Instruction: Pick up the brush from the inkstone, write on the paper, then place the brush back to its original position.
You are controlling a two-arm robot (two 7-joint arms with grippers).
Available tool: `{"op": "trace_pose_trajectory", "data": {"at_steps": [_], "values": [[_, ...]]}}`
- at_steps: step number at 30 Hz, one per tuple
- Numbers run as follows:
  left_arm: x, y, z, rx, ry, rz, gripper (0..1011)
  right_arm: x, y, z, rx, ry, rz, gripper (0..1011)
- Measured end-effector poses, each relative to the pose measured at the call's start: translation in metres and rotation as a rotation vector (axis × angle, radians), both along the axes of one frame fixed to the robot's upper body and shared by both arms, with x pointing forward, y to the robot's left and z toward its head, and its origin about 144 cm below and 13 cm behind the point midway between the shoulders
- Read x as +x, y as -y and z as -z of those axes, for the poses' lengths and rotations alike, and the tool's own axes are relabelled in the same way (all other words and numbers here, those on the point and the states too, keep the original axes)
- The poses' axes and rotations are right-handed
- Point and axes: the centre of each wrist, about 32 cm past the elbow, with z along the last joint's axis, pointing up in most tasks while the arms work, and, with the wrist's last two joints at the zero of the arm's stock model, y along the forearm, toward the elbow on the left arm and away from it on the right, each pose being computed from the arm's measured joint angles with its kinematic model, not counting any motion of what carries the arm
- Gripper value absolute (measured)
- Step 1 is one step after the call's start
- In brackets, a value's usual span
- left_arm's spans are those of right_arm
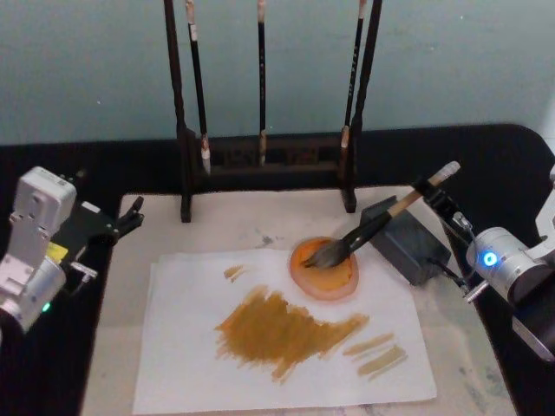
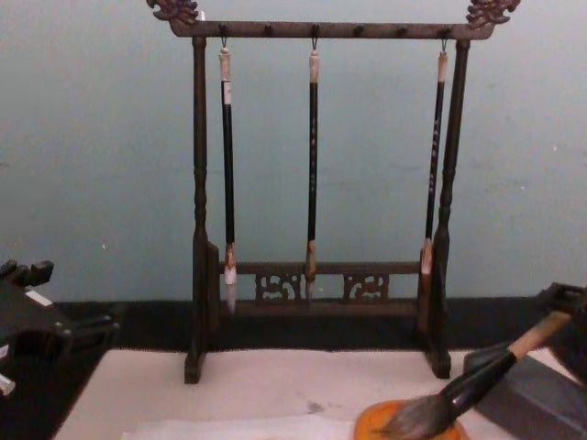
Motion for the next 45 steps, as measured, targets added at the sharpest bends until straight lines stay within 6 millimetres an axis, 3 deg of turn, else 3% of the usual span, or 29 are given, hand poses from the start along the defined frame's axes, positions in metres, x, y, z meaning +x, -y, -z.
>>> {"op": "trace_pose_trajectory", "data": {"at_steps": [6,9,12,13,15,34,45], "values": [[0.0,0.0,0.0,0.0,0.0,0.0,1010,0.0,0.0,0.0,0.0,0.0,0.0,469],[0.0,0.0,0.0,0.0,0.0,0.0,1010,0.0,0.0,0.0,0.0,0.0,-0.001,323],[0.0,0.0,0.0,0.0,0.0,0.0,1010,0.0,0.0,0.0,0.0,0.0,-0.001,266],[0.0,0.0,0.0,0.0,0.0,0.0,1010,0.0,0.0,0.0,0.001,0.0,-0.001,204],[0.0,0.0,0.0,0.0,0.0,0.0,1010,0.0,0.0,0.0,0.001,0.001,-0.001,180],[0.0,0.0,0.0,0.0,0.0,0.0,1010,0.0,0.0,0.0,0.0,0.002,0.0,180],[0.0,0.0,0.0,0.0,0.0,0.0,1010,-0.001,0.0,-0.011,0.024,0.071,-0.005,177]]}}
